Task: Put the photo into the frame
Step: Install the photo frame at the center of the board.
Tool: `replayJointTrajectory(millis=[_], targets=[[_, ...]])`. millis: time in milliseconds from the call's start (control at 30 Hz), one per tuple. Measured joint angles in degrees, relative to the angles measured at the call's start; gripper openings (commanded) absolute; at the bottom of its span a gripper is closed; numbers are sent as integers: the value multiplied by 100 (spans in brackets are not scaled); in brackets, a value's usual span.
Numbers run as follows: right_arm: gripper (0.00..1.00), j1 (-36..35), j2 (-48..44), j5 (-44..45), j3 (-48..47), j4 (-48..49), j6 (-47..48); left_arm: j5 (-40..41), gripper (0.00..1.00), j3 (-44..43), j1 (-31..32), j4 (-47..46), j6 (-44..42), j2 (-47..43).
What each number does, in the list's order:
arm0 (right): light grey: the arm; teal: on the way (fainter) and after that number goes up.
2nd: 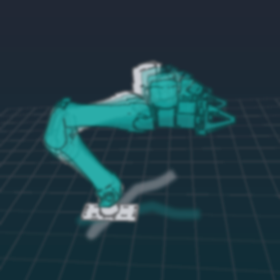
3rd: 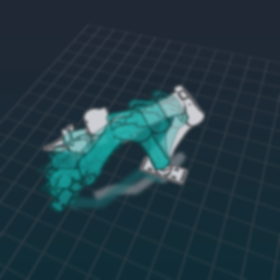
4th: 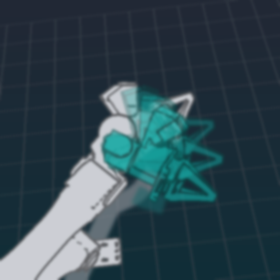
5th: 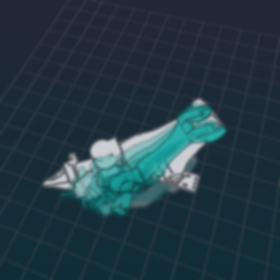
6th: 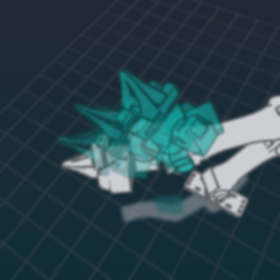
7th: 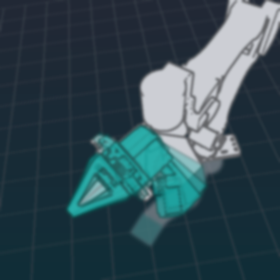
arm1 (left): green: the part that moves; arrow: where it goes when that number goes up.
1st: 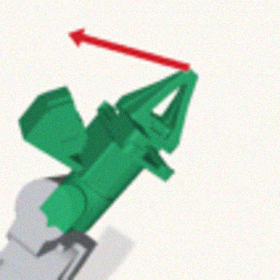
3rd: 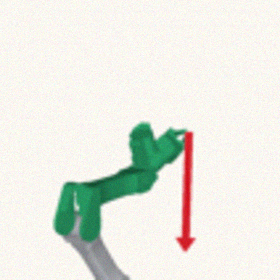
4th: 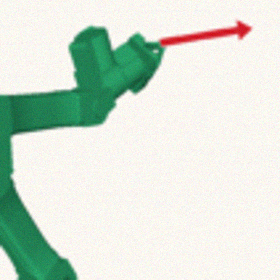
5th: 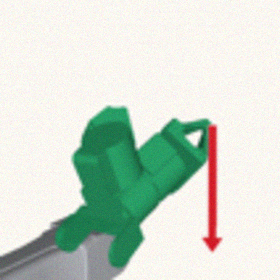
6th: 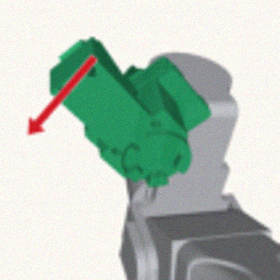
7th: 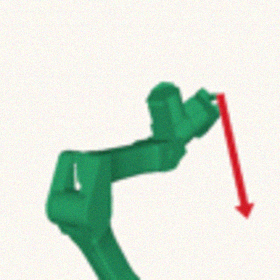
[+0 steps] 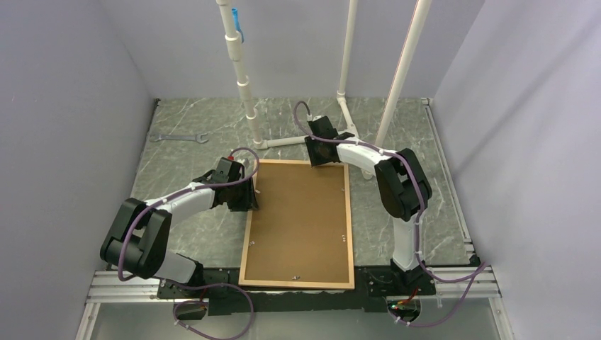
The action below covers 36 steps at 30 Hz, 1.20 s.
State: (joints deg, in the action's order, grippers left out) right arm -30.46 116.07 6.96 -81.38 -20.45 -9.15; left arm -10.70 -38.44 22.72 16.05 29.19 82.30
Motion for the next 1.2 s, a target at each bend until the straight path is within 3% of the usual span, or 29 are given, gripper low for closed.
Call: replayJointTrajectory(millis=[200, 400, 567, 733, 933, 1200], targets=[[39, -24, -140, 94, 205, 310, -575, -2, 44, -9, -4, 9, 0, 7], [58, -24, -299, 17, 354, 251, -809, -2, 42, -9, -4, 9, 0, 4], [75, -37, -601, -280, 531, -120, -940, -2, 32, -9, -2, -33, 4, 7], [84, -157, -1360, -667, 968, -247, -1023, -4, 27, -7, -9, -37, 61, 7], [87, -682, -2507, -1054, 1727, -260, -1176, -48, 21, 52, -133, -90, 297, 4], [90, -1932, -3353, -1335, 2524, -367, -1416, -428, 20, 420, -557, -466, 511, -219]])
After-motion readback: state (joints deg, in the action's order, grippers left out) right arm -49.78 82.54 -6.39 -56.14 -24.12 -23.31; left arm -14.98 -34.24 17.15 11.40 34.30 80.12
